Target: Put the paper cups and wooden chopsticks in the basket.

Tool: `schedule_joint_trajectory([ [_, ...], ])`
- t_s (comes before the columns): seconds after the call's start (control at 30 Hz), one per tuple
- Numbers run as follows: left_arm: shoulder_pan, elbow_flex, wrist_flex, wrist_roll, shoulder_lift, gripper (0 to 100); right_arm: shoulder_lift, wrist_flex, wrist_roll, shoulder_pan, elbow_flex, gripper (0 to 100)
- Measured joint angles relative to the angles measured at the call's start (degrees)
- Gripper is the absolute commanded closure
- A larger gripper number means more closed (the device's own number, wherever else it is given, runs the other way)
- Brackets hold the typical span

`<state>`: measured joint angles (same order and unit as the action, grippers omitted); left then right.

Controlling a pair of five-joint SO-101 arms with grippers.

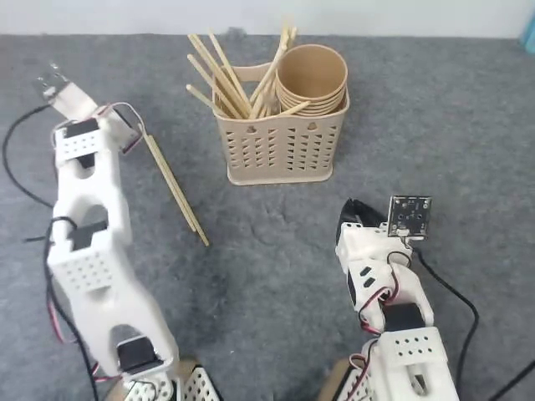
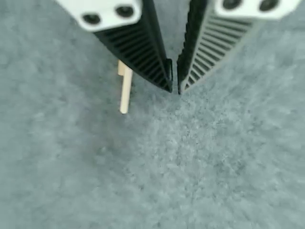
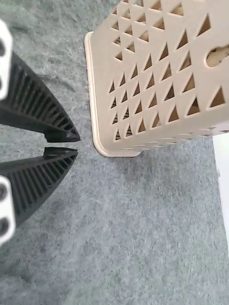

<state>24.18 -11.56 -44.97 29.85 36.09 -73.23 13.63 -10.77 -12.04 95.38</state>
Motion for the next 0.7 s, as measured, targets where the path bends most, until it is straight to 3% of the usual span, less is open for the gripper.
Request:
schedule_joint_trajectory([
  [0.2,-0.6,-11.1,-4.0,0.0,10.8,96,0.0,0.0,0.0,0.0,0.0,95.7],
  [0.33,-1.2,-21.9,-8.9,0.3,17.9,82,0.0,0.0,0.0,0.0,0.0,95.7],
  [0.47,-1.6,-34.9,-18.8,0.0,23.6,69,0.0,0.0,0.0,0.0,0.0,95.7],
  [0.7,-5.8,-56.9,-36.7,0.0,32.3,73,0.0,0.0,0.0,0.0,0.0,95.7],
])
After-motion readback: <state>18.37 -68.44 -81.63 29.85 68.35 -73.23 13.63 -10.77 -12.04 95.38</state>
